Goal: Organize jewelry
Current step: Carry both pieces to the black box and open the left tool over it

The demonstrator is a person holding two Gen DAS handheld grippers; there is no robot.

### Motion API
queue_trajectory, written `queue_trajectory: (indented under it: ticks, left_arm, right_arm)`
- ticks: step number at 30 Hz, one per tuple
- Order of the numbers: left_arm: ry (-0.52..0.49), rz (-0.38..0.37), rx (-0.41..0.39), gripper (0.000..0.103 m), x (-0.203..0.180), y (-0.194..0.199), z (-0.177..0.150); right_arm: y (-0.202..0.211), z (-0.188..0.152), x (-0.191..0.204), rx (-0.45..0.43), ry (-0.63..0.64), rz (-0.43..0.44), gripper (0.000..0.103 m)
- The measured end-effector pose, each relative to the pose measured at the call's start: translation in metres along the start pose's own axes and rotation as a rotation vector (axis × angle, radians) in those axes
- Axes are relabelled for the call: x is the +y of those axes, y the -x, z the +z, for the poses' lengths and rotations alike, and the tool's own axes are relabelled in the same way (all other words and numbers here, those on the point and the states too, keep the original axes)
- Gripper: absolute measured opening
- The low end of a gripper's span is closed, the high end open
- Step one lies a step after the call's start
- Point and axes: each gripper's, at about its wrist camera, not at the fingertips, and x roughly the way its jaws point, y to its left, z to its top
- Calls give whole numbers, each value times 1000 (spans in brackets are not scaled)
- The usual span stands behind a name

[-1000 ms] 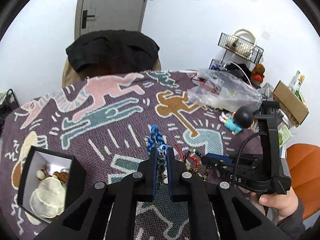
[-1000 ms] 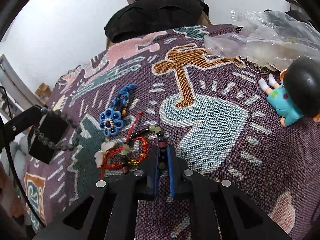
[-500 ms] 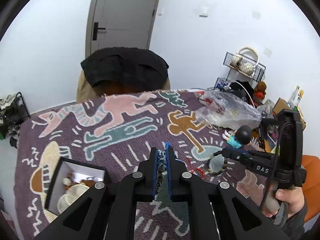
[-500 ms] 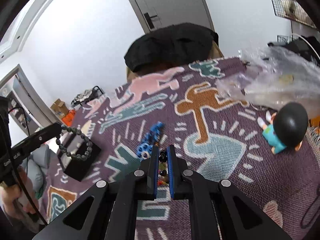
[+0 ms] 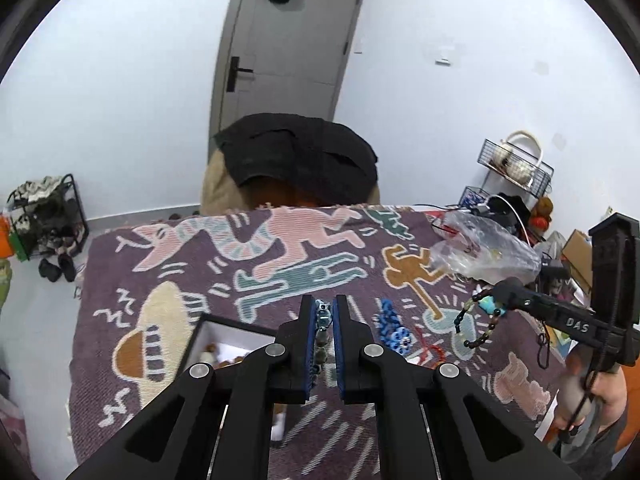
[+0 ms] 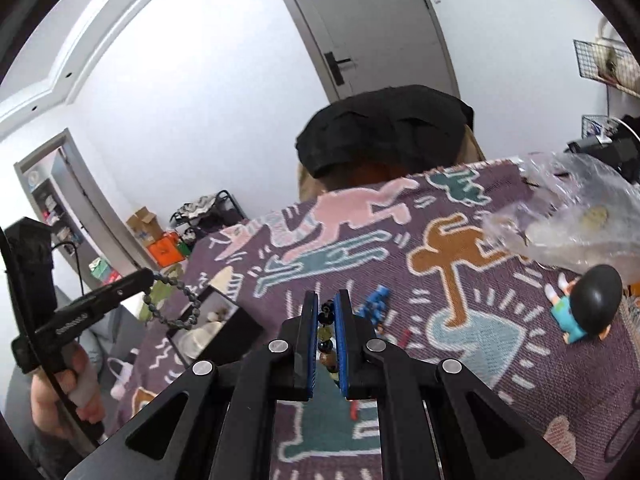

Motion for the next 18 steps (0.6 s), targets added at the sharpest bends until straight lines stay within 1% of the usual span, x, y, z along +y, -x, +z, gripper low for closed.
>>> queue_trajectory:
  ticks: [6,10,13,15,17,18]
  left_arm:
    - [41,14,12,9,23,-3,-8]
    - [65,4,48,9,33,-14,-16]
    - [81,31,87,9,39,-25,-21]
    - [91,30,94,10,44,-27,-24]
    - [108,31,96,16,52,-26,-27]
    - [116,36,95,28,55,-24,-28]
  right_arm:
    - [-9,2,24,7,36,25,9]
    - [-19,3,38,16,53,43,9]
    - [-26,3,46,25,59,57,9]
    - [-33,3,53,33,64,68,9]
    - [-38,2,59,41,72,79,9]
    - [-41,2,62,44,75,84,9]
